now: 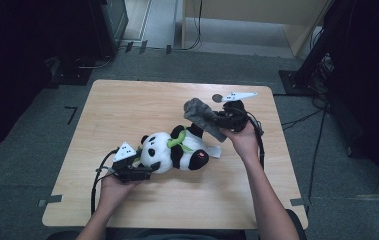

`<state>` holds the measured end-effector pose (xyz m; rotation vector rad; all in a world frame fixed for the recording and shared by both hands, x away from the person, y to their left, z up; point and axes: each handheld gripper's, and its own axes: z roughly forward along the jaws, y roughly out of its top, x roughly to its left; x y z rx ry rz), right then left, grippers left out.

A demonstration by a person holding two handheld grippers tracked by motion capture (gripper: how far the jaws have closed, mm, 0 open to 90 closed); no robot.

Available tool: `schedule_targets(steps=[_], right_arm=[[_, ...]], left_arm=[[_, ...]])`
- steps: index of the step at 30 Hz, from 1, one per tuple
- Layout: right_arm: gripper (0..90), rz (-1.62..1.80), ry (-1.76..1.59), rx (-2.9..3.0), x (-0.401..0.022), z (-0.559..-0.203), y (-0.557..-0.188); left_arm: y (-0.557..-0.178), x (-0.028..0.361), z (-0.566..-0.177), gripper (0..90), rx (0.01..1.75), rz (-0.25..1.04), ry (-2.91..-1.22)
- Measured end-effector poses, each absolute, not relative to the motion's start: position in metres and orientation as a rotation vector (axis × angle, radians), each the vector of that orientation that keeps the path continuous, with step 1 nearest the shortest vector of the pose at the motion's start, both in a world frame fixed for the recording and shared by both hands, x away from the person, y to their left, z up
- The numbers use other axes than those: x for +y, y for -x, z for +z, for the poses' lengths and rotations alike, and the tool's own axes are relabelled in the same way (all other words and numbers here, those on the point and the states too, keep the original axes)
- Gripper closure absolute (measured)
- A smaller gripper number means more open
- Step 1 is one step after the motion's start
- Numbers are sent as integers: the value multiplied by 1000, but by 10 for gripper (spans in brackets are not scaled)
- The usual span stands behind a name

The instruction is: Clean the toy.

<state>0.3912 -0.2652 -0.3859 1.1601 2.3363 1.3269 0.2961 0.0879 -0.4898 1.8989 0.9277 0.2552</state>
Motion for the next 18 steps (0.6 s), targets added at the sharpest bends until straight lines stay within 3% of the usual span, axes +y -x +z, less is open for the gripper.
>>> schedule_targets(steps=[18], right_arm=[[765,1282,-1200,2402,-262,-408,-398]], left_arm=[[-298,88,-489,180,943,239,-1891]])
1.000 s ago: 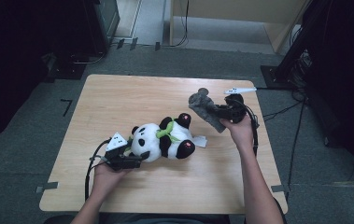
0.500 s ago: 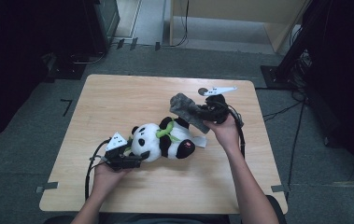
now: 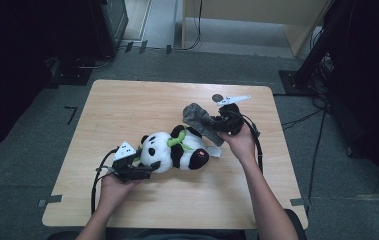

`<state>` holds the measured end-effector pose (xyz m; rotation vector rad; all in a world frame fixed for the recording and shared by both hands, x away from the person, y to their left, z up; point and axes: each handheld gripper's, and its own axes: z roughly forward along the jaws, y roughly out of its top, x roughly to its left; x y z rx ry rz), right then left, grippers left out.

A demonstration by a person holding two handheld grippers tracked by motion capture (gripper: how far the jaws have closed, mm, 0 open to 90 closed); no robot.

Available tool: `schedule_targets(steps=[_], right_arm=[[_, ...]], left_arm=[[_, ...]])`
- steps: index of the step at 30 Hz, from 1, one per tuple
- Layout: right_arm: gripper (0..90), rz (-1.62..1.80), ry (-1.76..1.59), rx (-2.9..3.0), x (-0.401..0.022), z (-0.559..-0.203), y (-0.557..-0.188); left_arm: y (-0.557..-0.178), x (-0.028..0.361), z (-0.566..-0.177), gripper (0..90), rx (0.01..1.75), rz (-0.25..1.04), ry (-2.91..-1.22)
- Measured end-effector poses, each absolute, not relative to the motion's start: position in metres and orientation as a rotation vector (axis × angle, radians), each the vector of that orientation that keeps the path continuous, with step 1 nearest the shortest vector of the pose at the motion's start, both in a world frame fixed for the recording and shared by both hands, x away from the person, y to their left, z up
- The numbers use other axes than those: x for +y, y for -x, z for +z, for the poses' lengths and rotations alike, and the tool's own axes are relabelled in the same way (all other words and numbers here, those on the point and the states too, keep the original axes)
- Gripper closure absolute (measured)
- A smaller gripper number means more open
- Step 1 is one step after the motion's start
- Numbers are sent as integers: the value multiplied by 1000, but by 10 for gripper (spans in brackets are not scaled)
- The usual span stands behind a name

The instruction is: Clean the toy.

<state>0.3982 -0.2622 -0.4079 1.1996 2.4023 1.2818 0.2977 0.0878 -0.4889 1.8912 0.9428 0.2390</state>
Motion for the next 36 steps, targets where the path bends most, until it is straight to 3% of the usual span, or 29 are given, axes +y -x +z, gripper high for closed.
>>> schedule_targets(steps=[21,36], right_arm=[[768,1230,-1350,2340,-301,-419,-392],[767,1359,-1190,2316,-300,-371,-342]], left_arm=[[-300,89,-487,192,950,217,-1905],[-300,89,-486,190,953,221,-1908]])
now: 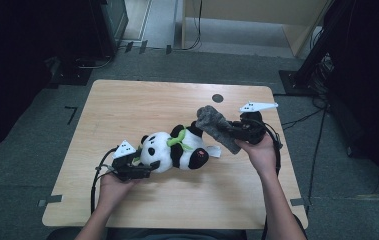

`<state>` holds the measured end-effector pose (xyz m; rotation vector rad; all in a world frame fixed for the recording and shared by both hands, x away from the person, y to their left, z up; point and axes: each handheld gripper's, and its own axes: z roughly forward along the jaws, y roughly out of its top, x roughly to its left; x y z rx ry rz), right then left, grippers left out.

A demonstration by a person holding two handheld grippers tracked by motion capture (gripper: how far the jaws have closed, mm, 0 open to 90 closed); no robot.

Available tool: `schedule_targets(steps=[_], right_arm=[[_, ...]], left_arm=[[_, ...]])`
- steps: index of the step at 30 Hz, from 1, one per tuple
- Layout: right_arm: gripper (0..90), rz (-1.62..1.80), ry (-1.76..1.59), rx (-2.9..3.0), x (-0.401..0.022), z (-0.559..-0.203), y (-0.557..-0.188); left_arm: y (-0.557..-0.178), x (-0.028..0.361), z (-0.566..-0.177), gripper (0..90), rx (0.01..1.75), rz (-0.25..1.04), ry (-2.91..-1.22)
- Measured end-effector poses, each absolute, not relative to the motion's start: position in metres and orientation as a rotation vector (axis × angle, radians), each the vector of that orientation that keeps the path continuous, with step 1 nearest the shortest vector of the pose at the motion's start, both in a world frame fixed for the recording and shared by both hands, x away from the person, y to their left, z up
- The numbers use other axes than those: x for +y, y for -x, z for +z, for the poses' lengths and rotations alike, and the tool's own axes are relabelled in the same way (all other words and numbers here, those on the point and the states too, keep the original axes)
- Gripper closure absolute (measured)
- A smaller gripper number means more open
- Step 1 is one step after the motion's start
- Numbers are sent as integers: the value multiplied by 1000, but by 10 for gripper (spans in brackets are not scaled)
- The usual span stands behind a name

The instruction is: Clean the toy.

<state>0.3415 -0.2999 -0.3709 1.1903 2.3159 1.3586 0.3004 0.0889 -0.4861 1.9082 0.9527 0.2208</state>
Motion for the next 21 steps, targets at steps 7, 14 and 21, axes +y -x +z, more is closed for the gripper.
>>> schedule_targets(steps=[7,14,21], right_arm=[[764,1387,-1058,2360,-279,-349,-316],[760,1362,-956,2432,-252,-358,-298],[754,1299,-955,2494,-244,-384,-295]], left_arm=[[-300,89,-486,191,956,218,-1906],[-300,88,-486,191,962,218,-1902],[-300,87,-486,192,964,219,-1906]])
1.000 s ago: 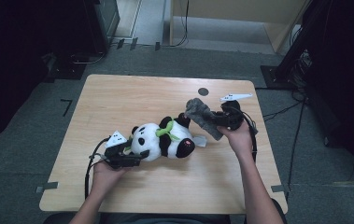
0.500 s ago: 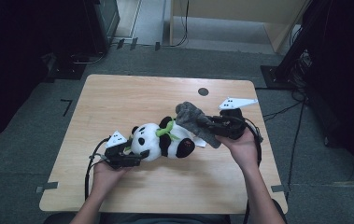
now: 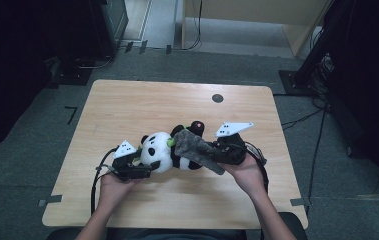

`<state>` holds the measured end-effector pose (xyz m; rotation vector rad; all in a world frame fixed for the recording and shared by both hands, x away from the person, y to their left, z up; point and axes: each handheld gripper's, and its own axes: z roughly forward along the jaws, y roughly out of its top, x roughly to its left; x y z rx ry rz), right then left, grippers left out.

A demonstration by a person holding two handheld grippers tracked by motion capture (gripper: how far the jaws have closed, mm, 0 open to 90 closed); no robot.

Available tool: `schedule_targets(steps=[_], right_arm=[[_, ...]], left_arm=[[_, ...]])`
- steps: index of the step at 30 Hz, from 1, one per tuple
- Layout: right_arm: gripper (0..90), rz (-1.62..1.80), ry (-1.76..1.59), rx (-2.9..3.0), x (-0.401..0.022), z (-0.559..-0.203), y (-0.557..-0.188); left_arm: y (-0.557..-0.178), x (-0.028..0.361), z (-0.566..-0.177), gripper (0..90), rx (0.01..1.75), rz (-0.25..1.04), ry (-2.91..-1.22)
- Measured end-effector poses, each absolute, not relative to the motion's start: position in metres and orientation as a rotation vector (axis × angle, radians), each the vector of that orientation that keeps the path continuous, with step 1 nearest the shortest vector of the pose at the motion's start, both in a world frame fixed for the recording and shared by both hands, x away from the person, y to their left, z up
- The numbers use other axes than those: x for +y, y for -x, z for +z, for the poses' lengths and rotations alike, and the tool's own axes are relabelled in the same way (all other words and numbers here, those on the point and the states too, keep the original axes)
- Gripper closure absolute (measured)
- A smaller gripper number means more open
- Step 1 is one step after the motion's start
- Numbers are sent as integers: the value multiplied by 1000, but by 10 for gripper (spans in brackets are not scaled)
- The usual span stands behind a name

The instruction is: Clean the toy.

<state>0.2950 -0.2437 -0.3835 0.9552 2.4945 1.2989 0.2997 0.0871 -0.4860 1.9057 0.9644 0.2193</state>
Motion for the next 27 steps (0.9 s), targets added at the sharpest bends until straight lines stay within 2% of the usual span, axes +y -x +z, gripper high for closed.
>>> schedule_targets(steps=[27], right_arm=[[759,1264,-1132,2424,-286,-400,-311]], left_arm=[[-301,89,-487,184,957,214,-1897]])
